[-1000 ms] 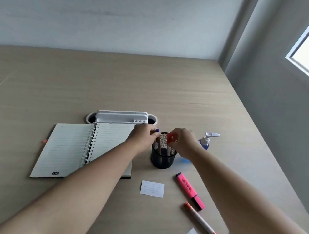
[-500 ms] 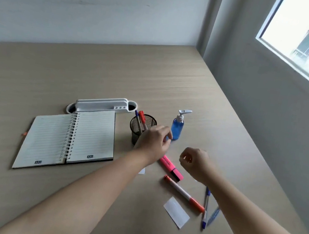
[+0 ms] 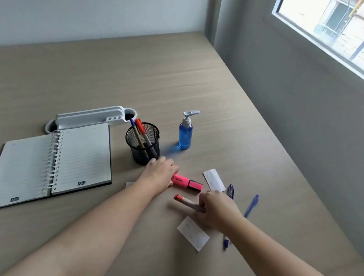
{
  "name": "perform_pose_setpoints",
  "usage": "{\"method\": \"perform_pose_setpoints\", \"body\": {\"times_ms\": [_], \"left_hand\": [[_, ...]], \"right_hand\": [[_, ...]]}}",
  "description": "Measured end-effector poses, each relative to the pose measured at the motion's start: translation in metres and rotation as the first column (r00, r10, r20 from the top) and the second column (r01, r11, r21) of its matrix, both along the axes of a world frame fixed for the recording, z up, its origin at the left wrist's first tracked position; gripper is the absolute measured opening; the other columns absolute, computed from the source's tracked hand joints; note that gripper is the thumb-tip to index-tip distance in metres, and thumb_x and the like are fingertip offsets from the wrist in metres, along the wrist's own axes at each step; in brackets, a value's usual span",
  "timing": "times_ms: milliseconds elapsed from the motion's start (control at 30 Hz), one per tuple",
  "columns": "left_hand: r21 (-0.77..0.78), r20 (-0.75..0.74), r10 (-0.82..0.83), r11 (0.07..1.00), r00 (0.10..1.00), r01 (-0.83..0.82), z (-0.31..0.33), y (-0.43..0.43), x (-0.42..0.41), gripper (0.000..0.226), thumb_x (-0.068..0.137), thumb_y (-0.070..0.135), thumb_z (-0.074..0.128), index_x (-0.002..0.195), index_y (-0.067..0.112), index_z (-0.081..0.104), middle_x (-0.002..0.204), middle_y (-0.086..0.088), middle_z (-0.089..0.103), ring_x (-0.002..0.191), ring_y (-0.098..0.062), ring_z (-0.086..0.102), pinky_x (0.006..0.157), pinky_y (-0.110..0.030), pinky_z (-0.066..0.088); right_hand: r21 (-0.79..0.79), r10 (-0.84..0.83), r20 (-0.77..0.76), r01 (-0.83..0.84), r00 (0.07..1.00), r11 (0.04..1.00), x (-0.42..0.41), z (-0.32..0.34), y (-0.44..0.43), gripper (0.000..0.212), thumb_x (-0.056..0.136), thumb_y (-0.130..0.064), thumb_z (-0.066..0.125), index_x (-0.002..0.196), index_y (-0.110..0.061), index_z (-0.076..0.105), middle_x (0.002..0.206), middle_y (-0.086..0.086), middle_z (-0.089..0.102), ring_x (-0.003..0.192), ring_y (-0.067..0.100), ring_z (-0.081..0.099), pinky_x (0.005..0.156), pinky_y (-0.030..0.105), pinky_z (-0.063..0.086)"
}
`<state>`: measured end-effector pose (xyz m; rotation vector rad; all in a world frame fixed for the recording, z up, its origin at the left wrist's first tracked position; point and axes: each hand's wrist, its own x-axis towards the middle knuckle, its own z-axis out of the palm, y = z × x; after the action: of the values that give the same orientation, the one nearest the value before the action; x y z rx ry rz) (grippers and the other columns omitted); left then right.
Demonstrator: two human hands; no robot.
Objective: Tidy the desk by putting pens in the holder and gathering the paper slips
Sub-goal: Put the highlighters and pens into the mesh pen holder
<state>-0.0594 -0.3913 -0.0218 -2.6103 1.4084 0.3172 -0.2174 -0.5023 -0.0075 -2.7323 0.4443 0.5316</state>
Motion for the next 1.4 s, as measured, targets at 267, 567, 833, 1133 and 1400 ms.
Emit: {"method": "perform_pose_setpoints", "body": {"times_ms": [267, 567, 833, 1133, 1400], "left_hand": [[0.037, -0.361, 0.237, 0.97, 0.902, -0.24, 0.01, 0.036, 0.001, 0.029, 0.081, 0.027, 0.071, 0.101, 0.006, 0.064, 0.11, -0.014, 0.066, 0.102, -0.029, 0.06, 0.082, -0.031, 0.046], [-0.295, -0.837, 0.157, 0.678, 0.524, -0.674, 0.082, 0.073, 0.007, 0.015, 0.072, 0.01, 0.075, 0.078, 0.014, 0.062, 0.074, -0.009, 0.068, 0.067, -0.019, 0.066, 0.065, -0.027, 0.055], [-0.516, -0.733, 0.265, 0.383, 0.627, -0.766, 0.112, 0.079, 0.074, 0.032, 0.072, 0.016, 0.076, 0.103, 0.015, 0.065, 0.093, -0.009, 0.071, 0.073, -0.018, 0.067, 0.071, -0.029, 0.057], [-0.492, -0.612, 0.413, 0.469, 0.674, -0.734, 0.081, 0.067, 0.097, 0.013, 0.07, 0.016, 0.07, 0.065, 0.019, 0.058, 0.062, 0.004, 0.059, 0.066, -0.015, 0.055, 0.051, -0.021, 0.039], [-0.5, -0.471, 0.37, 0.636, 0.801, -0.588, 0.078, 0.065, 0.105, 0.013, 0.079, 0.021, 0.065, 0.084, 0.011, 0.06, 0.081, -0.007, 0.065, 0.077, -0.025, 0.06, 0.065, -0.029, 0.046]], "right_hand": [[0.121, -0.023, -0.185, 0.046, 0.982, 0.992, 0.022, 0.074, -0.046, 0.032, 0.081, -0.034, 0.06, 0.078, -0.003, 0.069, 0.061, 0.002, 0.057, 0.053, 0.016, 0.047, 0.049, 0.024, 0.035], [0.176, 0.043, 0.022, -0.046, 0.999, 0.983, 0.096, 0.174, -0.038, 0.028, 0.059, -0.036, 0.081, 0.072, -0.015, 0.068, 0.063, -0.002, 0.069, 0.054, 0.007, 0.057, 0.053, 0.019, 0.044], [0.174, 0.006, 0.254, -0.052, 0.967, 0.983, 0.17, 0.185, 0.0, 0.013, 0.064, -0.017, 0.079, 0.068, -0.015, 0.067, 0.057, -0.004, 0.064, 0.057, 0.01, 0.055, 0.049, 0.018, 0.04], [0.199, -0.046, 0.292, -0.014, 0.955, 0.98, 0.211, 0.122, 0.019, 0.026, 0.063, -0.009, 0.081, 0.085, -0.006, 0.069, 0.066, -0.005, 0.053, 0.063, 0.013, 0.05, 0.046, 0.015, 0.037], [0.212, -0.035, 0.325, -0.037, 0.945, 0.977, 0.221, 0.092, 0.027, 0.018, 0.076, -0.004, 0.069, 0.094, -0.006, 0.07, 0.097, 0.014, 0.072, 0.076, 0.017, 0.055, 0.067, 0.023, 0.042]]}}
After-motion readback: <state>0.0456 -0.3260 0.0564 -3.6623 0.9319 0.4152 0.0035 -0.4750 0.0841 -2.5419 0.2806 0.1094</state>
